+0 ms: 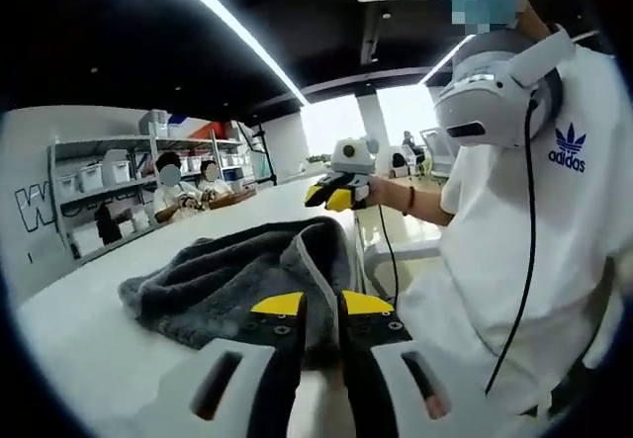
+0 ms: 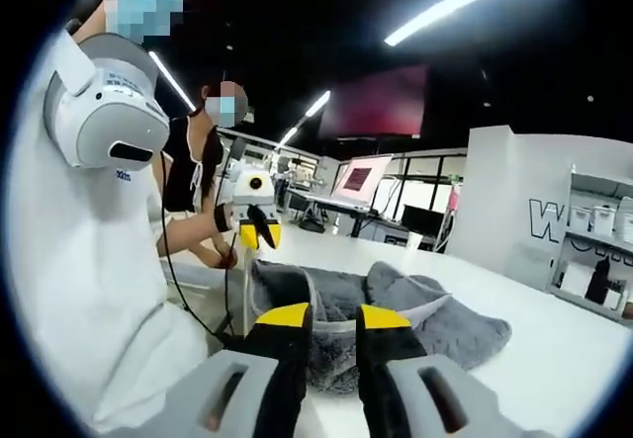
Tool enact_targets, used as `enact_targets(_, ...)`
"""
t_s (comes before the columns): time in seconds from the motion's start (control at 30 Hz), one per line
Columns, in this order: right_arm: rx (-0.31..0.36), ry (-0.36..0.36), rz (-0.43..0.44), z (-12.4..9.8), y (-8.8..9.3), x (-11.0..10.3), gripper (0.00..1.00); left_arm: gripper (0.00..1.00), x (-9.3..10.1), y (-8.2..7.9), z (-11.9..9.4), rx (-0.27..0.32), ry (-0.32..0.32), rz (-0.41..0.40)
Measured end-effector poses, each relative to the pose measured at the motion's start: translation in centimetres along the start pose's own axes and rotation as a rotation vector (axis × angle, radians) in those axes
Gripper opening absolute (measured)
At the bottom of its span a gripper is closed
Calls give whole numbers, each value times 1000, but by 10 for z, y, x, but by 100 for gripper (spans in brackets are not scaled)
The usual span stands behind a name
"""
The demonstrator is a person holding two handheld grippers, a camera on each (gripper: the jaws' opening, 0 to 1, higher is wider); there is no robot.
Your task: Open the folded towel by lifting each exposed corner and separating the folded layers until the towel lies flat within the target outline without major curled edges
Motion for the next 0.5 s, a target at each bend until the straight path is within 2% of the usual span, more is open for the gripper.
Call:
enact_targets(0.2, -6, 34, 5, -3, 1, 5, 14, 14, -6, 0, 0, 25, -34, -13)
enact_targets(0.3, 4, 59, 15, -4, 1, 9, 13, 13, -7, -2, 2, 25, -54, 47)
enact_targets(0.37, 13, 74, 39, -5, 3, 11, 13, 13, -9, -3, 3, 25, -63, 19)
enact_targets(0.5, -14, 82, 20, -4, 4, 12, 13, 14, -13, -4, 4, 48, -86, 7)
Point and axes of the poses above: the point that each gripper's makers call its tool centre point, and the gripper's own axes: z roughly forward along the fingers, x roughly to its right, y roughly out of its underside, the point moved 7 cm from there along -z, roughly backward along the fingers, and after that the axes turned 12 degrees about -z, right-handed, at the moved point
